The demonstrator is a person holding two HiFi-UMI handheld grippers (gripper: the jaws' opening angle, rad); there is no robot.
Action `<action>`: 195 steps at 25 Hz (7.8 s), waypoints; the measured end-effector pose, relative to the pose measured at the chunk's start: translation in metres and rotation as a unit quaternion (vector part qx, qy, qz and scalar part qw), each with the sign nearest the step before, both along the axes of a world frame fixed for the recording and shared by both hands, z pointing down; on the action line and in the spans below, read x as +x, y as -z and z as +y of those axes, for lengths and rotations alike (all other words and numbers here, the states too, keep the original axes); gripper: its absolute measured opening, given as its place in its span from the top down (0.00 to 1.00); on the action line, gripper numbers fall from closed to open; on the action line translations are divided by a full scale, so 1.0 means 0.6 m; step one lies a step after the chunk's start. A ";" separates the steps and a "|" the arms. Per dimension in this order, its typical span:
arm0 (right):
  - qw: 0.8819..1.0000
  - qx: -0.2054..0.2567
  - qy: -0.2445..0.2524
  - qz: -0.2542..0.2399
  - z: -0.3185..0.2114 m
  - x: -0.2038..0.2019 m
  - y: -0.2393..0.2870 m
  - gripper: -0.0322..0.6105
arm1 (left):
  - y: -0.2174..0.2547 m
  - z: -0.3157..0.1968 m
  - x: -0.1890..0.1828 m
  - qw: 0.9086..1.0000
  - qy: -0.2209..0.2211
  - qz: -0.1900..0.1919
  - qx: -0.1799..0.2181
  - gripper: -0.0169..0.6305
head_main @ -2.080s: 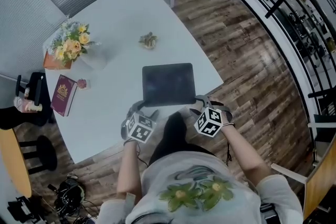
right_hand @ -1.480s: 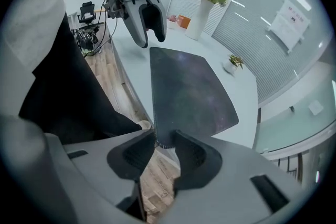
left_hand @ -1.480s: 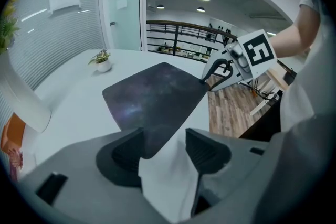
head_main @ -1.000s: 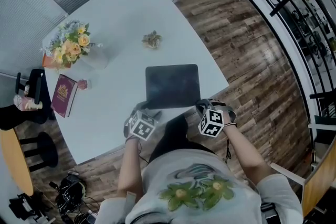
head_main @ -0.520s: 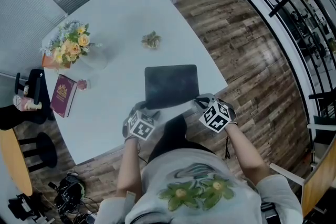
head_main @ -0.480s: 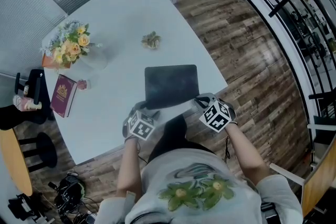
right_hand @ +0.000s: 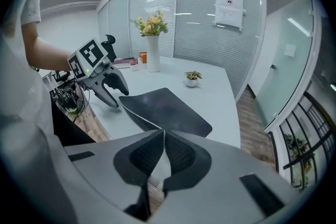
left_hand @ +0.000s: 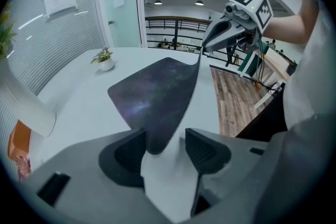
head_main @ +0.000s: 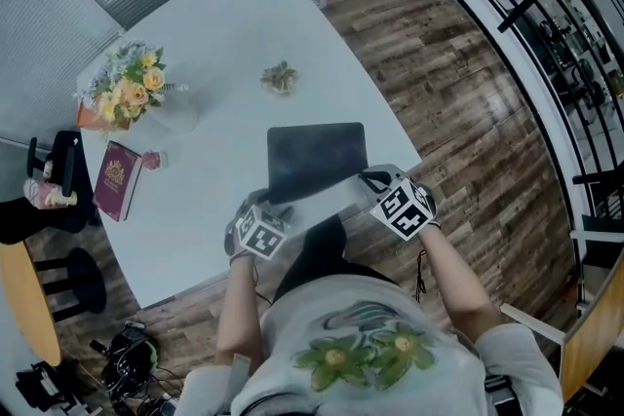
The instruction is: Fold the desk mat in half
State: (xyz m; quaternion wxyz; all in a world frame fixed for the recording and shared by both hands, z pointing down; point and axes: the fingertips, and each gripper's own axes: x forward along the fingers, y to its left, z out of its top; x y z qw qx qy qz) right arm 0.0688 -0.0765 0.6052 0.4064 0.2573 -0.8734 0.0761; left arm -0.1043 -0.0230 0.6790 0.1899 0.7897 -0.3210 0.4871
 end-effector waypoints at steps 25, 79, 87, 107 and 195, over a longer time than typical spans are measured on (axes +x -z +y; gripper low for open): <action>0.998 -0.004 -0.044 -0.044 -0.030 0.013 0.029 0.91 | 0.070 -0.077 -0.020 0.993 0.092 0.024 0.070 0.93; 0.993 0.026 -0.096 -0.067 -0.136 0.038 0.096 0.91 | 0.188 -0.223 -0.008 0.981 0.109 0.075 0.143 0.94; 0.993 0.031 -0.091 -0.066 -0.168 0.034 0.103 0.91 | 0.192 -0.242 -0.013 0.981 0.116 0.070 0.137 0.94; 0.997 0.017 -0.071 -0.032 -0.232 0.029 0.097 0.91 | 0.195 -0.293 -0.019 0.986 0.103 0.060 0.118 0.94; 0.993 -0.070 -0.090 0.016 -0.348 -0.007 -0.114 0.83 | -0.006 -0.386 -0.069 0.959 0.259 0.117 -0.011 0.78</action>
